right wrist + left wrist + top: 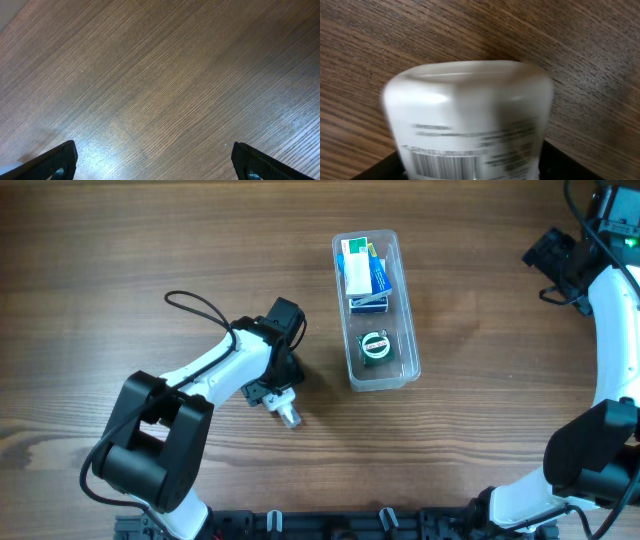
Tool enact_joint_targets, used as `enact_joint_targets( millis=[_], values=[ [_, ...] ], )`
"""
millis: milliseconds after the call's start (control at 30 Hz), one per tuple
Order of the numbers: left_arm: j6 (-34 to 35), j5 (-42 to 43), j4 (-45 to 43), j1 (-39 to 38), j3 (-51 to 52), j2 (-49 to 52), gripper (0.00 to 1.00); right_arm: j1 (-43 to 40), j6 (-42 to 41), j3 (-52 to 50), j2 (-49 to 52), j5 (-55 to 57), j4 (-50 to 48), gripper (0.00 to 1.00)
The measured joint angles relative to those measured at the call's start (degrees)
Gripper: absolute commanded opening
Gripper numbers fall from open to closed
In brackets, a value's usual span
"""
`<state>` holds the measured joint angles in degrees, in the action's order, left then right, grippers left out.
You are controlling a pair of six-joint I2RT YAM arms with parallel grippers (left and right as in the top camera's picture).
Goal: Pack container
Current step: 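Lift white tube with left gripper and reorient it over container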
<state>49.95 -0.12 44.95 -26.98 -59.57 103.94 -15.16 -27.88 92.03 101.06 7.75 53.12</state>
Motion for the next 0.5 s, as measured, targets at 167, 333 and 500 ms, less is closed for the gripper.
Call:
enact_joint_targets(
  millis=[167,333,500],
  values=[
    [0.02,0.0,-0.04,0.02,0.0,0.0,0.61,0.0,0.02,0.0,0.0,0.0,0.0,1.0],
    [0.04,0.0,-0.07,0.0,0.0,-0.02,0.54,0.0,0.0,0.0,0.0,0.0,0.0,1.0],
    [0.04,0.0,-0.09,0.0,0.0,-0.09,0.54,0.0,0.02,0.0,0.0,0.0,0.0,1.0]
  ],
)
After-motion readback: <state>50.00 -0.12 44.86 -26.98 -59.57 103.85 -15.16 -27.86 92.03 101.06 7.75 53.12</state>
